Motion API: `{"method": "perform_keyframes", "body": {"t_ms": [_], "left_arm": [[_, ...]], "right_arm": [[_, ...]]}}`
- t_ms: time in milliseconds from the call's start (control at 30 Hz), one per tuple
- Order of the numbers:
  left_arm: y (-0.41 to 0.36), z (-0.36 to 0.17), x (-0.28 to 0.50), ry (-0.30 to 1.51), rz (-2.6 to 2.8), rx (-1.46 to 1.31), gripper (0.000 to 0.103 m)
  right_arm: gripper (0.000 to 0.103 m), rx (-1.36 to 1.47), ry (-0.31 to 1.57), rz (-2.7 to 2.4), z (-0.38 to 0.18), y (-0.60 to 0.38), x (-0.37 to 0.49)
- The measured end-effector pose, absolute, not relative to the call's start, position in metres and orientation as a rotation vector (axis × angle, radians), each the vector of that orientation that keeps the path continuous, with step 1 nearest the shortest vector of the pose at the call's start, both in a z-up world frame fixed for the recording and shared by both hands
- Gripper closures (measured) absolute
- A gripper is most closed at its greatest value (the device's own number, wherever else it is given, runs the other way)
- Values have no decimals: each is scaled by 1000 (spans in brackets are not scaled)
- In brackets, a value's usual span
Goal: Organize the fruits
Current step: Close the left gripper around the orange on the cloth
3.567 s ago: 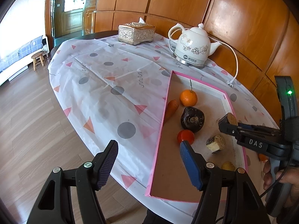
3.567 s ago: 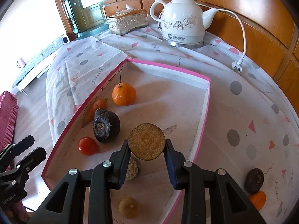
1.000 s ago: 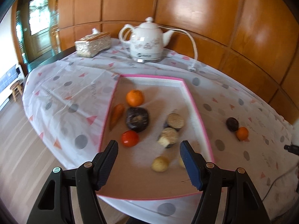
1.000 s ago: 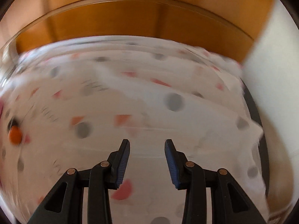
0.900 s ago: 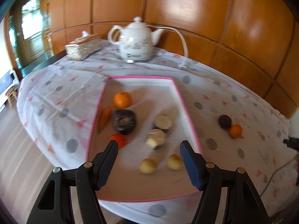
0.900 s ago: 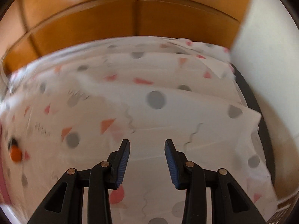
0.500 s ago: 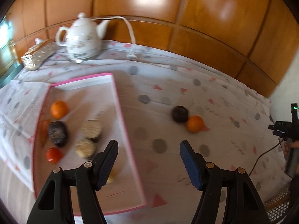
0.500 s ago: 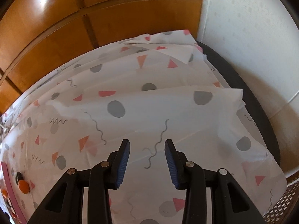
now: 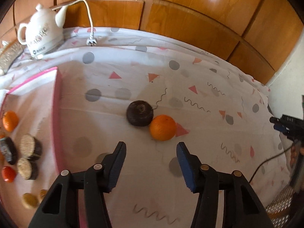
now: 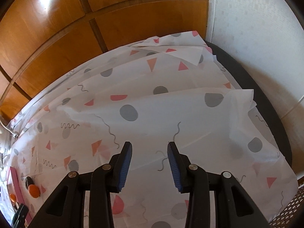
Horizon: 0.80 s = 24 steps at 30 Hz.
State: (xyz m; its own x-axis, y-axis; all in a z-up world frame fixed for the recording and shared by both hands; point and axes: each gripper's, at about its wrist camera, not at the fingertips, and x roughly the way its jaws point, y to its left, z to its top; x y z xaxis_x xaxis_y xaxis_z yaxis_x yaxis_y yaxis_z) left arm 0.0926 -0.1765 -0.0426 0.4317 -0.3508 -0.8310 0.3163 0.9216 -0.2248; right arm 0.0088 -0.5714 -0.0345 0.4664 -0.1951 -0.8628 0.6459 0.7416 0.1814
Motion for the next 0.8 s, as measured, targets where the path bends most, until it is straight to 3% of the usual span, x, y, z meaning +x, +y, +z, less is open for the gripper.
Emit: {"method": "perform_keyframes", "body": {"t_ms": [267, 367, 467, 800], "left_arm": [[-206, -68, 121, 1111, -386, -28, 45], [-210, -76, 128, 1120, -374, -27, 48], [-214, -77, 132, 1099, -395, -16, 63], [-198, -73, 110, 1085, -430, 14, 64]], "right_arm": [[64, 532, 951, -495, -32, -563, 15], [64, 519, 954, -489, -31, -560, 17], [64, 511, 956, -478, -31, -558, 19], [64, 486, 993, -468, -38, -557, 23]]}}
